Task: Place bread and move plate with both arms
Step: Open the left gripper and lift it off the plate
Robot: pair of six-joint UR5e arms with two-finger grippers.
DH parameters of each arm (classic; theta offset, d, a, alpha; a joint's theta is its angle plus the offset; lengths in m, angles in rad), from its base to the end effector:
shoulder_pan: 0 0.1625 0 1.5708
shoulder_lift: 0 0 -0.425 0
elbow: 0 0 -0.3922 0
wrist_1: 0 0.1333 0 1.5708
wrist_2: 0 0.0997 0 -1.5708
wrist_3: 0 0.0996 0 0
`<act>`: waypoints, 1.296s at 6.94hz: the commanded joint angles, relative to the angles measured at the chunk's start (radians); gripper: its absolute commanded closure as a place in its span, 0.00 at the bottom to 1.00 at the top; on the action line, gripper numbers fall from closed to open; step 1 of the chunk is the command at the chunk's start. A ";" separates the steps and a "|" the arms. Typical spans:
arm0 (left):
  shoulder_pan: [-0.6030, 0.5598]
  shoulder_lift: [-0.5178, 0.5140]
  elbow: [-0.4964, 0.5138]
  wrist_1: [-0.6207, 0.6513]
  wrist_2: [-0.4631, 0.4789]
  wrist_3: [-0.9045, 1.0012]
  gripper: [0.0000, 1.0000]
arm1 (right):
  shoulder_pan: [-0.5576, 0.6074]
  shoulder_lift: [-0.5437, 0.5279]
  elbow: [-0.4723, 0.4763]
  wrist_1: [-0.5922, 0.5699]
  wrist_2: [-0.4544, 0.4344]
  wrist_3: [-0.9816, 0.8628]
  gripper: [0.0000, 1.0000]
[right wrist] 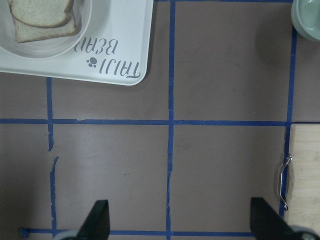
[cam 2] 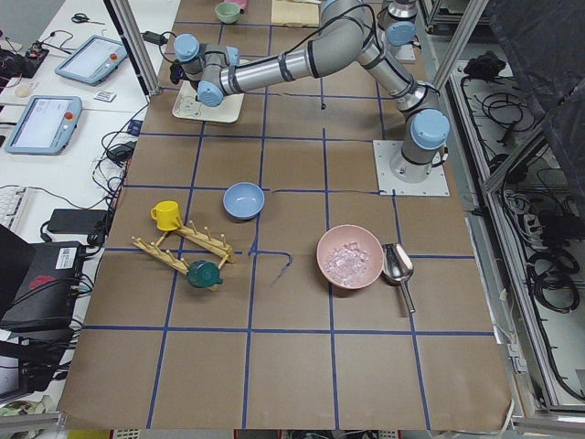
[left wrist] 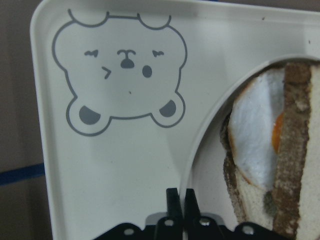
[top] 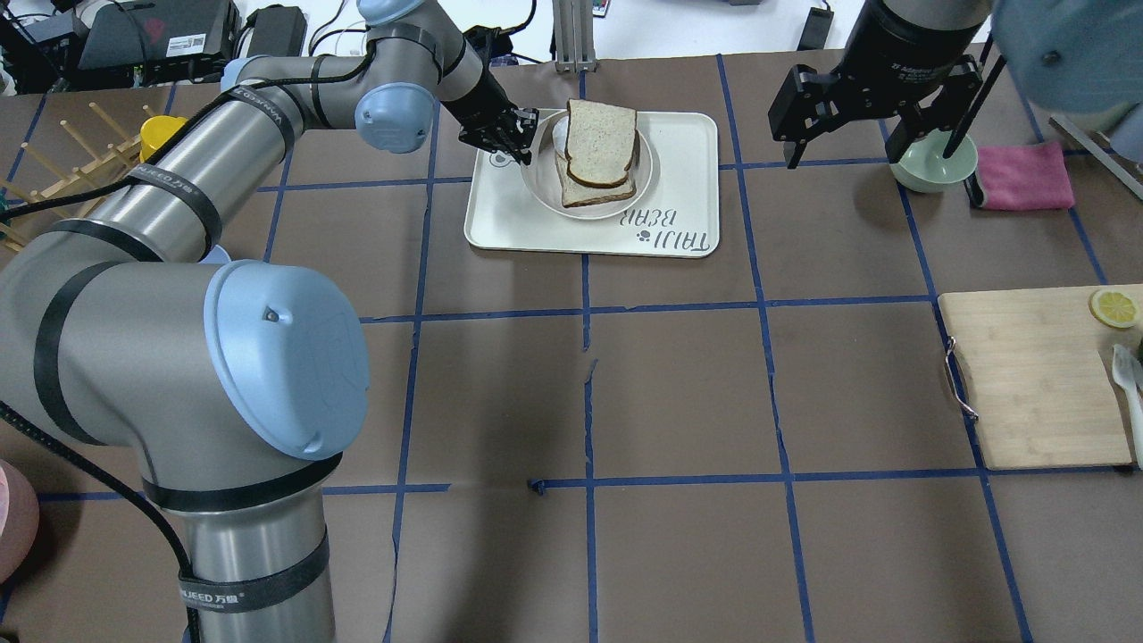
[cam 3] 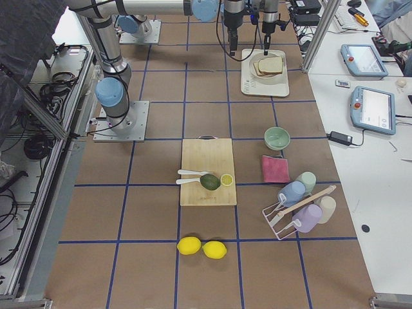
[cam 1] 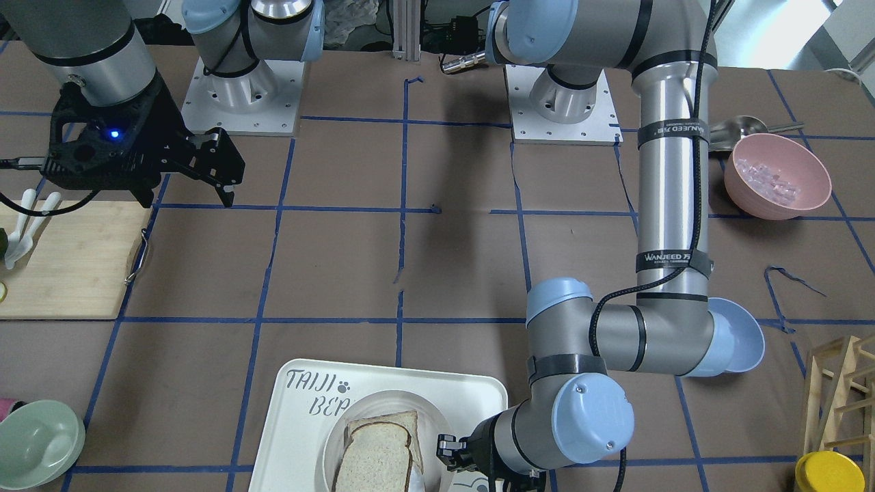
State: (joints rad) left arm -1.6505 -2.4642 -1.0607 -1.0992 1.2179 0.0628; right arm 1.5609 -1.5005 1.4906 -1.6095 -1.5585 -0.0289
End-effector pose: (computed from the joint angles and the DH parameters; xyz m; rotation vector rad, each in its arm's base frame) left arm -0.2311 -0.7866 0.1979 -0.2202 -2.7771 0.1188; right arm 0.1293 -0.5278 0.4957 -0.0302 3.1292 -0.0764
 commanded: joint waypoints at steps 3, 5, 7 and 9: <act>-0.002 0.049 0.005 -0.014 0.030 -0.006 0.00 | -0.001 0.002 0.000 0.000 -0.002 0.003 0.00; 0.001 0.150 -0.012 -0.174 0.167 -0.006 0.00 | -0.001 0.002 0.000 -0.001 0.000 0.003 0.00; 0.033 0.302 -0.013 -0.415 0.296 -0.003 0.00 | -0.001 0.002 0.000 0.000 0.000 0.003 0.00; 0.064 0.477 -0.088 -0.557 0.296 -0.021 0.00 | -0.001 0.002 0.000 0.000 0.000 0.003 0.00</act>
State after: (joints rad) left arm -1.6030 -2.0970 -1.0975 -1.5688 1.5066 0.0519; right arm 1.5600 -1.4987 1.4911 -1.6092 -1.5587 -0.0261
